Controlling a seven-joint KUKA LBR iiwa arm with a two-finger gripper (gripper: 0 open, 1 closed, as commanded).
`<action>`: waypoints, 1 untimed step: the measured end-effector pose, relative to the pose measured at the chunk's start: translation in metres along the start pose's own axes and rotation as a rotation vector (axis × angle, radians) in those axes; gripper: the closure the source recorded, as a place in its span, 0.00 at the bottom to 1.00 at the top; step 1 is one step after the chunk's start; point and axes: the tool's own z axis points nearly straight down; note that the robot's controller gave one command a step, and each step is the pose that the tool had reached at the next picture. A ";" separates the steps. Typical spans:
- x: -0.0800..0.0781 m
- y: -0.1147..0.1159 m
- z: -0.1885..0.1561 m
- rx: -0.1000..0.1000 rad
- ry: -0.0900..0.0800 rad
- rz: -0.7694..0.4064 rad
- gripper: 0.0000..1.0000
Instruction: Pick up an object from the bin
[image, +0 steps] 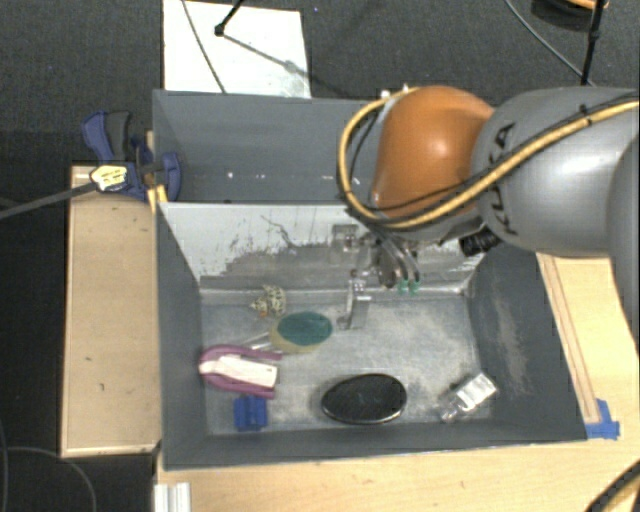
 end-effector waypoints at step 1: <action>0.024 0.038 0.112 0.001 0.009 -0.088 0.00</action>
Offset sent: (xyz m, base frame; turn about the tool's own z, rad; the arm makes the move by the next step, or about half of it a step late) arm -0.0218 0.0368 -0.1079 -0.0898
